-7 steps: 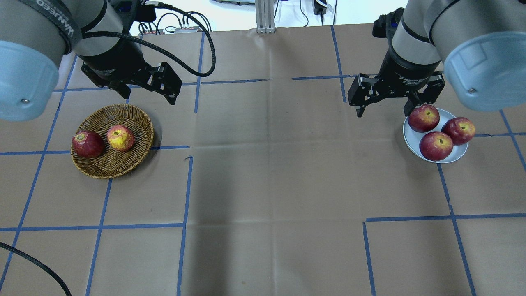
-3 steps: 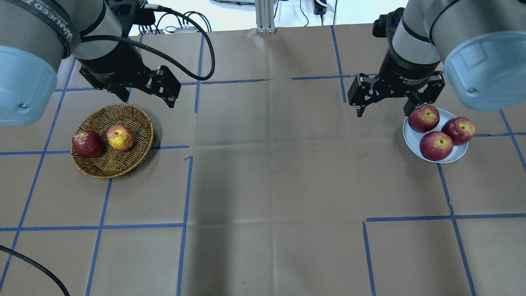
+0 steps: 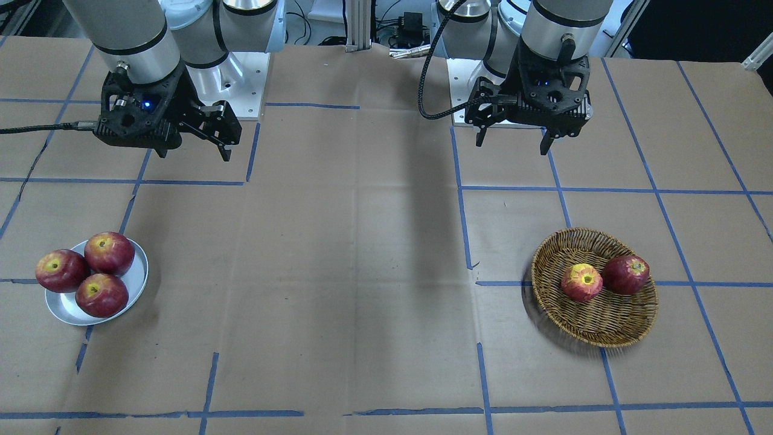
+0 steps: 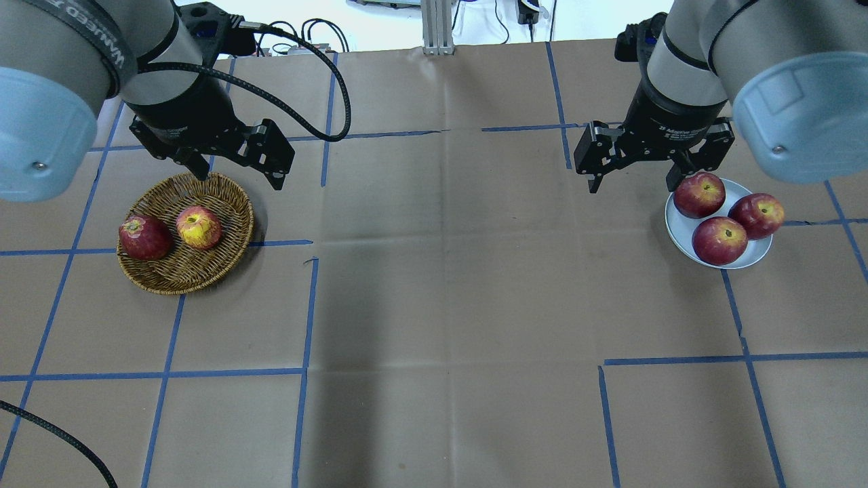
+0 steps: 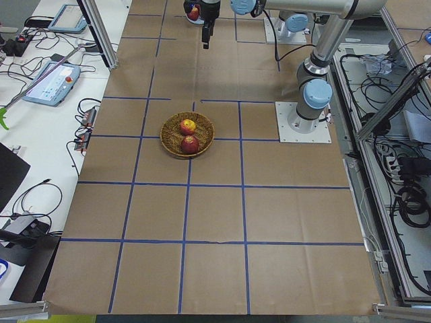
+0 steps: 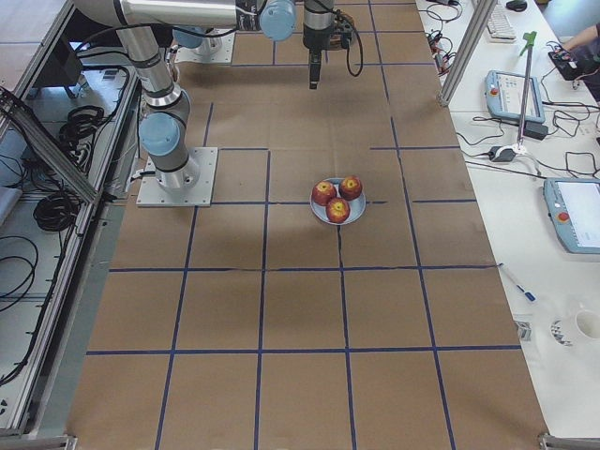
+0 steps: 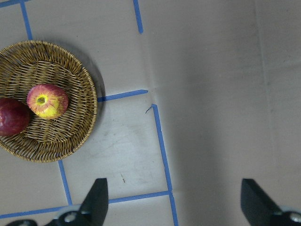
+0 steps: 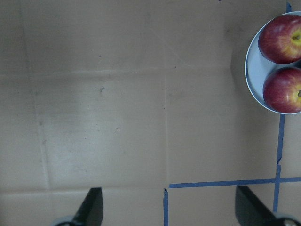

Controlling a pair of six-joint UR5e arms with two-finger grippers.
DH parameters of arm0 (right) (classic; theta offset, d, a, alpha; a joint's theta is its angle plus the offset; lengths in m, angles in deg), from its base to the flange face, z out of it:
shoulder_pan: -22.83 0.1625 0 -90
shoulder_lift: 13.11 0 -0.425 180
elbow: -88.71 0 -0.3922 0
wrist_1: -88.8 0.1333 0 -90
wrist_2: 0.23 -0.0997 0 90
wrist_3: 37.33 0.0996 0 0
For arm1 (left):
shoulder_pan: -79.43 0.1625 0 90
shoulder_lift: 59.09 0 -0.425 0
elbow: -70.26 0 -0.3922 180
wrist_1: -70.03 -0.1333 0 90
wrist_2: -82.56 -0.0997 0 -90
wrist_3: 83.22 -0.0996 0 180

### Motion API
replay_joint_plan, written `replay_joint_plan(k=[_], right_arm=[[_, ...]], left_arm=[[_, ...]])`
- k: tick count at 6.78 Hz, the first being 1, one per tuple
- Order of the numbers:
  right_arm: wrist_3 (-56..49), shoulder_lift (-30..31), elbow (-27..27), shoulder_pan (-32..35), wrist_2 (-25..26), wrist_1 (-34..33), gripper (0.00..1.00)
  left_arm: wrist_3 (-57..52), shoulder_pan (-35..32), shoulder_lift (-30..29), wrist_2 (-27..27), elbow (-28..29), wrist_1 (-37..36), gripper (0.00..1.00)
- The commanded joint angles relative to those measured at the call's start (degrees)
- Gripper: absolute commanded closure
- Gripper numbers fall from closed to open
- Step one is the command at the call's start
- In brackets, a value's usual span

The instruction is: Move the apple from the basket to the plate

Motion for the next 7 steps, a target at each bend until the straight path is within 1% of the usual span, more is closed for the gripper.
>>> replay_joint_plan(k=[1, 2, 3, 5, 6, 7], right_arm=[[0.0, 0.0, 0.0, 0.0, -0.1, 0.0, 0.0], [0.0, 0.0, 0.0, 0.0, 0.0, 0.0, 0.0], [0.0, 0.0, 0.0, 0.0, 0.0, 0.0, 0.0], [0.0, 0.1, 0.0, 0.0, -0.1, 0.0, 0.0], [0.0, 0.1, 0.0, 0.0, -0.1, 0.0, 0.0], [0.0, 0.1, 0.0, 0.0, -0.1, 0.0, 0.0]], left_arm=[[1.2, 0.4, -0.1, 0.5, 0.4, 1.1, 0.0], [1.2, 0.4, -0.2, 0.1, -0.2, -1.6, 0.0], [1.1, 0.4, 0.2, 0.2, -1.4, -1.9, 0.0], [-0.8, 1.1, -0.7, 0.1, -2.9, -6.4, 0.0], [-5.9, 2.9, -1.3, 0.2, -5.3, -6.5, 0.01], [-12.3, 5.9, -1.6, 0.3, -8.1, -9.9, 0.01]])
